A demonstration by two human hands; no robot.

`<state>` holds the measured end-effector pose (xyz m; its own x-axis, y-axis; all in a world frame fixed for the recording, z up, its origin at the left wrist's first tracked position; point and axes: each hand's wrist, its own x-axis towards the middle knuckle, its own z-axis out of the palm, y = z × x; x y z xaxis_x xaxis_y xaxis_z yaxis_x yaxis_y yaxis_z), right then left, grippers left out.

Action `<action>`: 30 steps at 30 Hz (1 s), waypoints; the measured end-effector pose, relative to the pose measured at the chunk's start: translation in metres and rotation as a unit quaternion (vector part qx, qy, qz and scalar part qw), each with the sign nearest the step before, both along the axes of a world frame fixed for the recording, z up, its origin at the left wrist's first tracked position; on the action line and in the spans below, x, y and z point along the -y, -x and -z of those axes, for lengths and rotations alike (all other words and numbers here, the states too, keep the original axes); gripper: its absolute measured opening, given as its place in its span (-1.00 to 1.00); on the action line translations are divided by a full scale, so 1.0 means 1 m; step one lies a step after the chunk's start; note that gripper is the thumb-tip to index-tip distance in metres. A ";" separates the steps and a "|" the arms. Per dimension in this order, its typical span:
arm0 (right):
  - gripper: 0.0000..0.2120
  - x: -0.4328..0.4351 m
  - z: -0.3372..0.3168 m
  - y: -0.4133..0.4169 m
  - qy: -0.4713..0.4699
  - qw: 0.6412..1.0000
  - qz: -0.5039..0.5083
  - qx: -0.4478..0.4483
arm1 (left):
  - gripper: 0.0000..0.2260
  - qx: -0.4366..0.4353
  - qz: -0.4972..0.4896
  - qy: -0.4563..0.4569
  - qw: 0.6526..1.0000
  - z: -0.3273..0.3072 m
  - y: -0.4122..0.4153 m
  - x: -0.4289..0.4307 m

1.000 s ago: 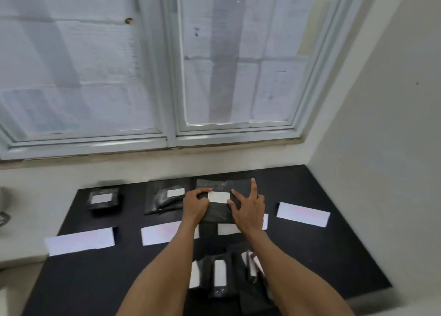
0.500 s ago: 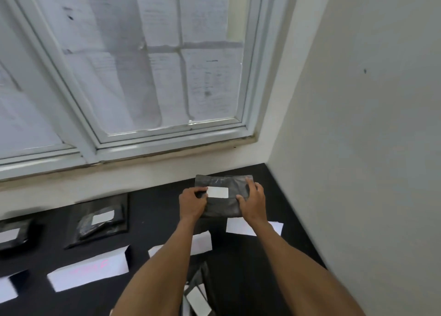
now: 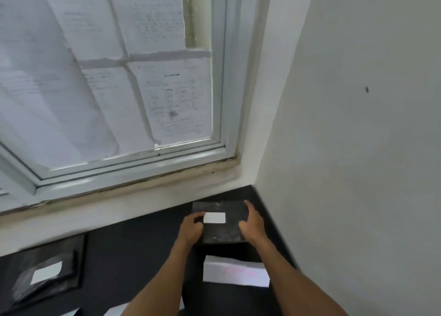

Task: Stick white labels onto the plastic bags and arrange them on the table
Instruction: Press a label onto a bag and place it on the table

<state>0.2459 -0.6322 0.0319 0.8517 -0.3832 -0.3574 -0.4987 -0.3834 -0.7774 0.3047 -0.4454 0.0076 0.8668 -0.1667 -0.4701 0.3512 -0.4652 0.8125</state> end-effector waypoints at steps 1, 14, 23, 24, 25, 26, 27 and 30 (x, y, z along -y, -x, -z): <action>-0.26 0.006 0.007 -0.006 -0.003 1.000 0.001 -0.008 | -0.49 -0.013 0.001 0.006 1.000 0.014 -0.006 0.005; -0.23 0.026 0.069 -0.051 -0.030 0.995 0.020 -0.095 | -0.47 -0.087 -0.044 0.053 0.994 0.058 -0.026 0.034; -0.23 0.008 0.056 -0.043 -0.034 0.995 0.030 -0.090 | -0.44 -0.095 -0.024 0.060 0.993 0.036 -0.018 0.028; -0.24 0.005 0.051 -0.042 -0.031 0.995 0.032 -0.086 | -0.44 -0.094 -0.033 0.061 0.993 0.033 -0.018 0.026; -0.26 0.001 0.046 -0.039 -0.031 0.996 0.033 -0.080 | -0.44 -0.090 -0.035 0.062 0.993 0.028 -0.016 0.021; -0.28 -0.004 0.040 -0.038 -0.029 0.996 0.035 -0.075 | -0.44 -0.086 -0.031 0.061 0.994 0.023 -0.014 0.018; -0.32 -0.010 0.034 -0.035 -0.027 0.997 0.036 -0.068 | -0.44 -0.082 -0.025 0.057 0.995 0.018 -0.011 0.013; -0.39 -0.032 0.020 -0.028 -0.019 0.998 0.036 -0.048 | -0.45 -0.076 -0.011 0.049 0.996 0.003 0.000 -0.006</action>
<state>0.2737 -0.5998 0.0117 0.7839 -0.4271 -0.4507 -0.5964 -0.3158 -0.7380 0.3045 -0.4394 0.0043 0.7909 -0.2001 -0.5782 0.4826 -0.3771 0.7905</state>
